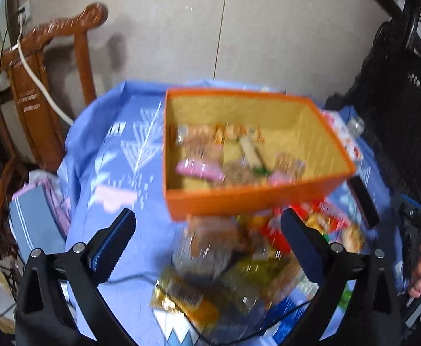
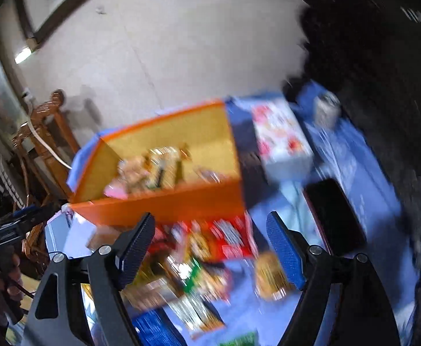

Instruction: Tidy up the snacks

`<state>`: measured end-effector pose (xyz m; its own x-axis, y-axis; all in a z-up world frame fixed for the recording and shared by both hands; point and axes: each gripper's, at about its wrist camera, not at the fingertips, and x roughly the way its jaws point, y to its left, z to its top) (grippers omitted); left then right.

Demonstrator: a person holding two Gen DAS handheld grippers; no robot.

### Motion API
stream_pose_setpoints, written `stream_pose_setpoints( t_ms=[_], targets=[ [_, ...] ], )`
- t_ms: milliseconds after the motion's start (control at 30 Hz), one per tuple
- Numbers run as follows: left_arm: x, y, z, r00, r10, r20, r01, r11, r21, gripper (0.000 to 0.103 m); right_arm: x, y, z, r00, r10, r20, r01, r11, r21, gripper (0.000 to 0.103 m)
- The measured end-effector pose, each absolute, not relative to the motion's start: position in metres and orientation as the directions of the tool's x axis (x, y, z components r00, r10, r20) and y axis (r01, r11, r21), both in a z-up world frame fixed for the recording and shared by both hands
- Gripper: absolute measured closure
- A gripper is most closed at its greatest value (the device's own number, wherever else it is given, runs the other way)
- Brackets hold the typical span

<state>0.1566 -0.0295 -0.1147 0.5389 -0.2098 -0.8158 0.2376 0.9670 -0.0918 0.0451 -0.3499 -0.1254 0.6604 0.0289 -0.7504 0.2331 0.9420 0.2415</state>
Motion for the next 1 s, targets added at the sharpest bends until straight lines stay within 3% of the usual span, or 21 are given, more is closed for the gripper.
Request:
stream_pose_setpoints(
  t_ms=[233, 633, 667, 733, 1000],
  targets=[
    [0.122, -0.021, -0.145, 0.496, -0.203, -0.844, 0.246, 0.965, -0.088, 0.004, 0.015, -0.356, -0.181, 0.555, 0.048, -0.831, 0.270, 0.934, 0.233, 0.023],
    [0.106, -0.029, -0.159, 0.471, -0.183, -0.863, 0.280, 0.959, -0.050, 0.004, 0.064, -0.302, -0.248, 0.455, 0.092, -0.886, 0.156, 0.971, 0.181, 0.023],
    [0.106, -0.027, -0.160, 0.468, -0.180, -0.865, 0.271, 0.961, -0.053, 0.004, 0.068, -0.302, -0.254, 0.442, 0.106, -0.891, 0.167, 0.966, 0.198, 0.025],
    [0.108, -0.023, -0.162, 0.463, -0.176, -0.869, 0.255, 0.965, -0.059, 0.004, 0.074, -0.300, -0.262, 0.426, 0.132, -0.895, 0.175, 0.958, 0.225, 0.040],
    [0.113, -0.014, -0.175, 0.448, -0.154, -0.881, 0.239, 0.970, -0.048, 0.004, 0.067, -0.296, -0.260, 0.429, 0.120, -0.896, 0.153, 0.967, 0.203, 0.057]
  ],
)
